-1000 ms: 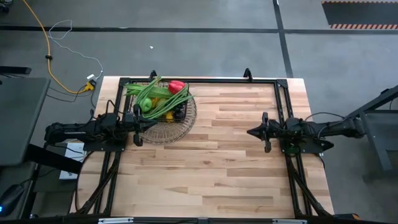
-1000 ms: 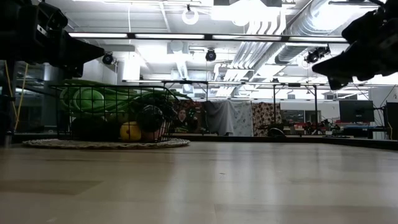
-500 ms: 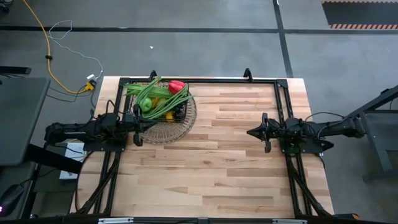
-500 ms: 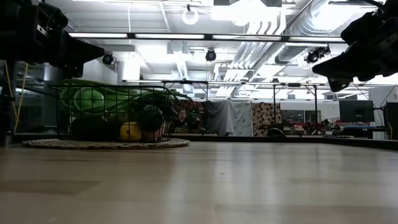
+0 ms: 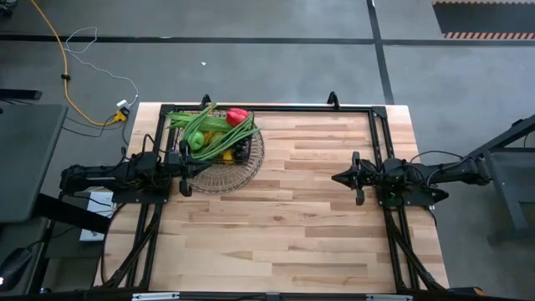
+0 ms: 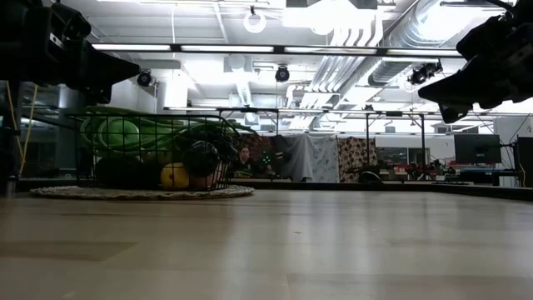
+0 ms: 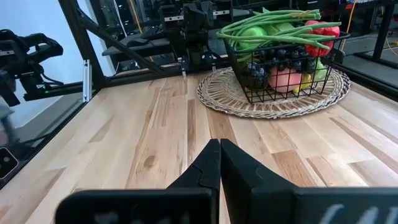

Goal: Build produce basket
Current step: Return to Home Position

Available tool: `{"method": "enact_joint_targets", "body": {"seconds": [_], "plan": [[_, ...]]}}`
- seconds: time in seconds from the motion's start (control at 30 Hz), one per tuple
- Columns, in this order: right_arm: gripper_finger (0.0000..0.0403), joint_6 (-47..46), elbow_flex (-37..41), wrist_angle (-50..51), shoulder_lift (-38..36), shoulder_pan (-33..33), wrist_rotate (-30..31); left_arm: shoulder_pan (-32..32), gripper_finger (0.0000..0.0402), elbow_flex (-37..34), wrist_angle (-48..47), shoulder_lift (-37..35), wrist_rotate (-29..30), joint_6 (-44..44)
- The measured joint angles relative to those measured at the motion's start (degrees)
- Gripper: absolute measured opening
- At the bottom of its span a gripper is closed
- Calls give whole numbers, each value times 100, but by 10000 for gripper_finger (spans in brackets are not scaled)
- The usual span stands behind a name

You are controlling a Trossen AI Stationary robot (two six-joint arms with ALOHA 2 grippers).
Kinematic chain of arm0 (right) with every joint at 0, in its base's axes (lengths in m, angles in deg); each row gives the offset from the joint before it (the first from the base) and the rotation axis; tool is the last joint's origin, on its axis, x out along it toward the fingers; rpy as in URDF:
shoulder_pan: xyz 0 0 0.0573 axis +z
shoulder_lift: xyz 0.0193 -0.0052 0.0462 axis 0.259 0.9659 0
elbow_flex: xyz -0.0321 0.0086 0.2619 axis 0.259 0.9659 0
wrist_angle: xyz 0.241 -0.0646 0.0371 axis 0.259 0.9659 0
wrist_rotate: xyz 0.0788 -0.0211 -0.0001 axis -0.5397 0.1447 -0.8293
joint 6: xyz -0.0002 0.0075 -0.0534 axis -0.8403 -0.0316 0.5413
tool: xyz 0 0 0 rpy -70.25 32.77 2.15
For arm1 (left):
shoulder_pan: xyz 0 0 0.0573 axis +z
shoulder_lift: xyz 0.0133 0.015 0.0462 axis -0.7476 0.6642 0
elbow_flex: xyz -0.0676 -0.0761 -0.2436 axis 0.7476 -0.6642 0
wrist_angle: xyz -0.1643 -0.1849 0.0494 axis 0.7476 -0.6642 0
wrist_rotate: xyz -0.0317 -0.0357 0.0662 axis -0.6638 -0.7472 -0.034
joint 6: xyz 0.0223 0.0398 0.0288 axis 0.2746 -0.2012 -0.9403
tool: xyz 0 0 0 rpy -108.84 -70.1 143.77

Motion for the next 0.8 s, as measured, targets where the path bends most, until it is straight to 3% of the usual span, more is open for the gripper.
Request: {"method": "enact_joint_targets", "body": {"seconds": [0.33, 0.6, 0.8], "plan": [[0, 2, 0, 0, -1, 0, 1, -76, 1, 0, -4, -37, 13, -11], [0, 2, 0, 0, -2, 0, 1, -1261, 1, 7, -9, -114, -64, -637], [0, 2, 0, 0, -2, 0, 1, -1366, 1, 7, -95, -114, -538, -381]]}}
